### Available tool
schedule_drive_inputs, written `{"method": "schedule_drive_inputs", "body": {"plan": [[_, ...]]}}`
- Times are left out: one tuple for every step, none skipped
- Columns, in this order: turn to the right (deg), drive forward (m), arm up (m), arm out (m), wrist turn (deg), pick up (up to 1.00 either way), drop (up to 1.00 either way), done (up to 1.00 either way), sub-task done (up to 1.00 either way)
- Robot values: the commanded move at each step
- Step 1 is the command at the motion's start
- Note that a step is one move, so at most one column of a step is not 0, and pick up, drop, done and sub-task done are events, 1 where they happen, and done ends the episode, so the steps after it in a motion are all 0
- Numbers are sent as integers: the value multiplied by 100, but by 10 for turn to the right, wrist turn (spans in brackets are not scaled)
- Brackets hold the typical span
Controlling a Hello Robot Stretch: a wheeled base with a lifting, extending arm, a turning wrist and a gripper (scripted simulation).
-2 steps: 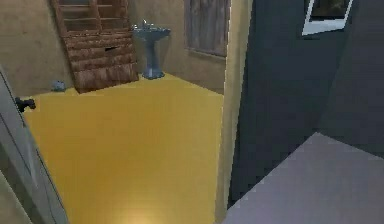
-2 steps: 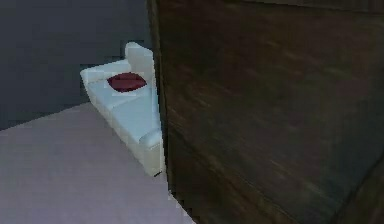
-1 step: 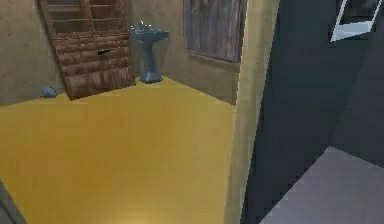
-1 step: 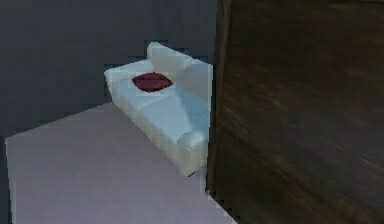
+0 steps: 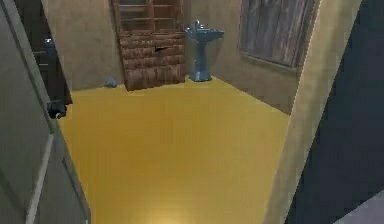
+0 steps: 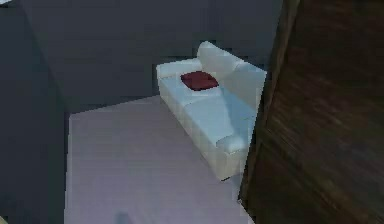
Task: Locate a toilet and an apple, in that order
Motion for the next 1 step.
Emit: {"method": "schedule_drive_inputs", "body": {"plan": [[-30, 0, 0, 0, 0, 0, 0, 0, 0]]}}
